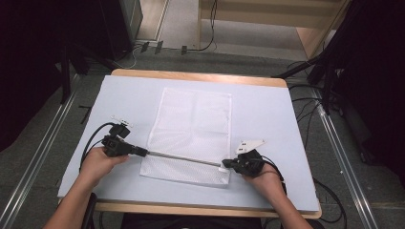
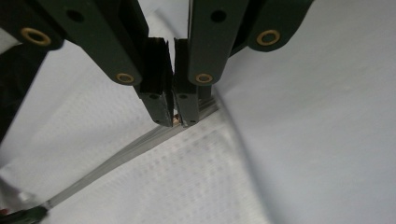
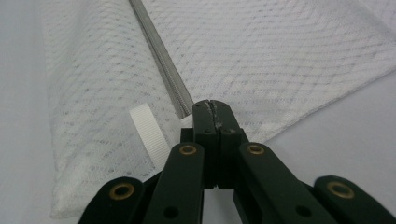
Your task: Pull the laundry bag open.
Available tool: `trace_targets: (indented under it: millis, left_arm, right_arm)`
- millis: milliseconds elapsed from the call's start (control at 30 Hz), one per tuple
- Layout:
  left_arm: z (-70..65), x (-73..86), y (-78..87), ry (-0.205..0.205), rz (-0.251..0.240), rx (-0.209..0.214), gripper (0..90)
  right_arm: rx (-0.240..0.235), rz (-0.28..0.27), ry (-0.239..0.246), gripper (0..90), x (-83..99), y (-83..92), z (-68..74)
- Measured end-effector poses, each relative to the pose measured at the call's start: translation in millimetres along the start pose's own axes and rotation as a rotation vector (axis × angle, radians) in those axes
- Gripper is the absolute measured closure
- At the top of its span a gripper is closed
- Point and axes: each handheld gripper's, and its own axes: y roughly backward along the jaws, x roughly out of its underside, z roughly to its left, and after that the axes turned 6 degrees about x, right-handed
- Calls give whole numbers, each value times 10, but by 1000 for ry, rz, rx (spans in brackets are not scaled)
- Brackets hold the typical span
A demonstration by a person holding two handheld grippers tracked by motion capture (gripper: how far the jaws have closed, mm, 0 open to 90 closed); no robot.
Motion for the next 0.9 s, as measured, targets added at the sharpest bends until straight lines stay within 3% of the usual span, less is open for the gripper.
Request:
trace_targets:
  millis: [167, 333, 500, 667, 900]
  left_arm:
    - [42, 22, 55, 20, -15, -10, 882]
    - [20, 37, 44, 6, 0, -32, 881]
    - [39, 52, 29, 16, 2, -10, 879]
    - [14, 94, 13, -7, 5, -3, 876]
    - [-43, 198, 13, -27, 6, 1, 871]
  right_arm:
    - [3, 1, 3, 900, -4, -1, 5]
    - [-4, 1, 5, 900, -4, -3, -3]
    - [-11, 12, -4, 900, -21, -3, -18]
    - [-34, 17, -34, 900, -28, -8, -51]
    - [-38, 24, -11, 900, -39, -6, -55]
